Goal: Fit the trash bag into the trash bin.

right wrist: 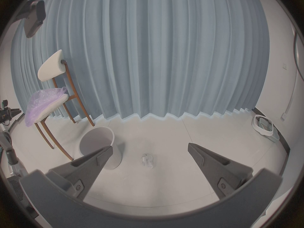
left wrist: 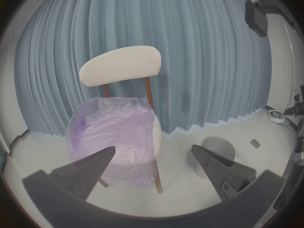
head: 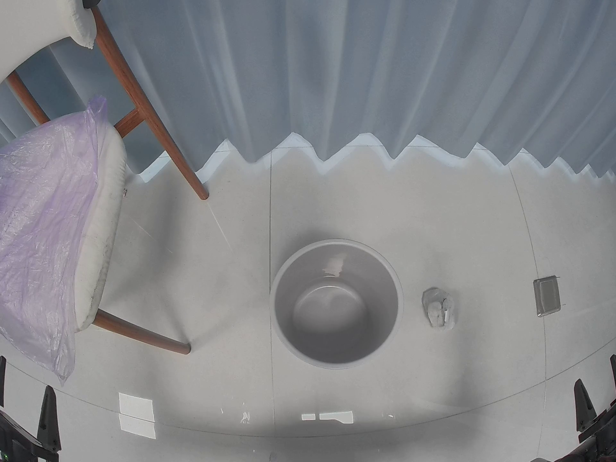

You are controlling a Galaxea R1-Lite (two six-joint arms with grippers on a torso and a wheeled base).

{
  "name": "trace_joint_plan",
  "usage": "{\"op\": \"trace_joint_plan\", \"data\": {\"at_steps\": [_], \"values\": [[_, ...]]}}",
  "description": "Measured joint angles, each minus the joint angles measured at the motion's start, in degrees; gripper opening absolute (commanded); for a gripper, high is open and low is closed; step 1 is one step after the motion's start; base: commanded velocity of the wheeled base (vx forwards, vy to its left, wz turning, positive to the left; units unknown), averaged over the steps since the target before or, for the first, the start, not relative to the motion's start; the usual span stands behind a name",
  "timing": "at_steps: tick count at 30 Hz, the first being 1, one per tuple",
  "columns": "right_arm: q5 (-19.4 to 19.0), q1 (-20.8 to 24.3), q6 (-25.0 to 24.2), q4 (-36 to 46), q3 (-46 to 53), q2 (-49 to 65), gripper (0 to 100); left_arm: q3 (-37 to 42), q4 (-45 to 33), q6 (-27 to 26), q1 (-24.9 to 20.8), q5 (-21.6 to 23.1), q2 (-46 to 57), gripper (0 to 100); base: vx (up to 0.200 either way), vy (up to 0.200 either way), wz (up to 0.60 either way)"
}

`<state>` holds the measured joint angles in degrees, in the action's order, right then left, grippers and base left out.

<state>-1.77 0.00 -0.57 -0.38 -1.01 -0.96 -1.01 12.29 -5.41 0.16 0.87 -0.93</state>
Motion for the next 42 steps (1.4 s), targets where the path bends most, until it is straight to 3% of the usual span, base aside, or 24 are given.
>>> {"op": "trace_joint_plan", "data": {"at_steps": [10, 25, 32, 42], "values": [[-0.1, 0.0, 0.0, 0.0, 0.0, 0.0, 100, -9.3, -5.5, -1.9, 0.1, -0.2, -3.0, 100, 0.000, 0.000, 0.00], [-0.1, 0.0, 0.0, 0.0, 0.0, 0.0, 100, -27.7, -7.0, -1.5, -2.9, 1.4, -27.3, 100, 0.000, 0.000, 0.00], [-0.1, 0.0, 0.0, 0.0, 0.0, 0.0, 100, -31.6, -6.8, -1.6, -3.4, 3.1, -36.6, 100, 0.000, 0.000, 0.00], [-0.1, 0.0, 0.0, 0.0, 0.0, 0.0, 100, -35.4, -6.7, -1.6, -2.6, 1.9, -45.3, 100, 0.000, 0.000, 0.00]]}}
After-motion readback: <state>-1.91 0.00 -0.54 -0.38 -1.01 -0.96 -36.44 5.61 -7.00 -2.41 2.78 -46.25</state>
